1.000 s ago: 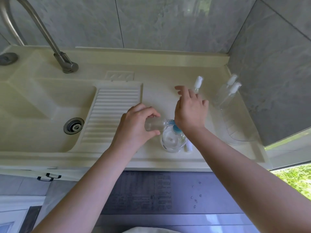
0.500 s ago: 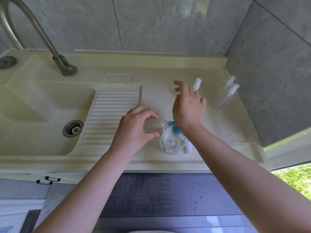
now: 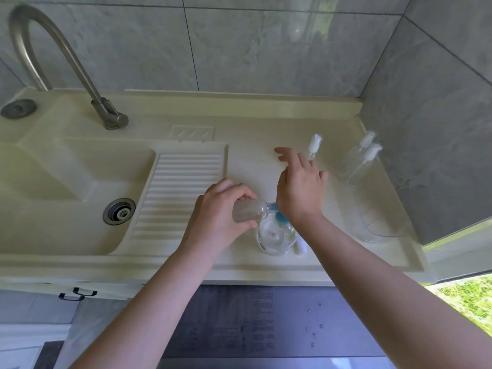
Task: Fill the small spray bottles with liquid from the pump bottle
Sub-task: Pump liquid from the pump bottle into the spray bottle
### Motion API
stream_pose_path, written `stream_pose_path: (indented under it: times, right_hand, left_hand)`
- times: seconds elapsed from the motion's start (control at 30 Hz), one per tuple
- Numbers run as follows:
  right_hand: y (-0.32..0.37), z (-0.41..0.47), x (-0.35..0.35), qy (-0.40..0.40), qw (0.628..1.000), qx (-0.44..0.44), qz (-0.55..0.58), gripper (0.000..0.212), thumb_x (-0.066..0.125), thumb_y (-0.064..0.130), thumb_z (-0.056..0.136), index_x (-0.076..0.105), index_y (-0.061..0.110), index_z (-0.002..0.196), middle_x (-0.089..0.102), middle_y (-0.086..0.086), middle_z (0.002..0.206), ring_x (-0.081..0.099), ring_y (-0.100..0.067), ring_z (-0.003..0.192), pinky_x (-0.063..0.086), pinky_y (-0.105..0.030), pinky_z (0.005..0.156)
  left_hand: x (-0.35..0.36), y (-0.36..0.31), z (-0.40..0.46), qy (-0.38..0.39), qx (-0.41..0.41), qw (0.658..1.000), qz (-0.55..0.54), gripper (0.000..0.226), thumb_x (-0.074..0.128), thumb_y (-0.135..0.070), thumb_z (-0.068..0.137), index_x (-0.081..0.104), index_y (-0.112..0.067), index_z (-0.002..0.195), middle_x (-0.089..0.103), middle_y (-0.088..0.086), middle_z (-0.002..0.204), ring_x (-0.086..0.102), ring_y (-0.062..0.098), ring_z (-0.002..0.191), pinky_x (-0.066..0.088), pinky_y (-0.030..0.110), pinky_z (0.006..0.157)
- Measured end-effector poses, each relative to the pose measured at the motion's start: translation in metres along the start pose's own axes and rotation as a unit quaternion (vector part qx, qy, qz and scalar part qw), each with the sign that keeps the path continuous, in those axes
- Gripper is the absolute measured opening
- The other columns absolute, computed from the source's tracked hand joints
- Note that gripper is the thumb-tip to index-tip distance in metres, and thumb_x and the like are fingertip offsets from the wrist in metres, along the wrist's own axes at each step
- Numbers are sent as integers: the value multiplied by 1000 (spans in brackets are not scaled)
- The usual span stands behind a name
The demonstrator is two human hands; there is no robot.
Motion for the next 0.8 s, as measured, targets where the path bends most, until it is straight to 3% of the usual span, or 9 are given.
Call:
stream_pose_path:
  times: [0.17, 0.67, 0.8]
  right_hand:
    - [0, 6, -5, 3, 1000, 8, 16, 55, 44, 4, 90, 50, 33, 136, 62, 12, 126, 53, -23, 111, 29, -37, 82]
    - [4, -1, 0, 23, 998, -57, -34, 51, 38, 7, 86, 60, 31, 125, 66, 8, 118, 53, -27, 104, 23, -35, 76]
    - [6, 6, -4, 19, 997, -54, -56, 53, 39, 10, 90, 50, 32, 137, 63, 9, 123, 52, -27, 108, 26, -36, 80]
  left_hand:
    - [-2, -2, 0, -2, 0, 1000, 3, 48, 94, -26, 55, 69, -31, 96, 54, -15, 92, 56, 5, 86, 52, 33, 81]
    - [1, -1, -2, -1, -2, 1000, 4, 47, 94, -24, 56, 69, -31, 96, 55, -14, 92, 59, 11, 87, 53, 41, 80]
    - [2, -2, -3, -2, -4, 1000, 3, 46, 93, -26, 56, 69, -31, 95, 56, -14, 93, 58, 10, 87, 53, 40, 80]
Point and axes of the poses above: each hand's wrist, its own z-axis towards the middle knuckle, its own x-axis out of the palm, y = z × x, the point moved 8 cm from there along z, towards the middle knuckle
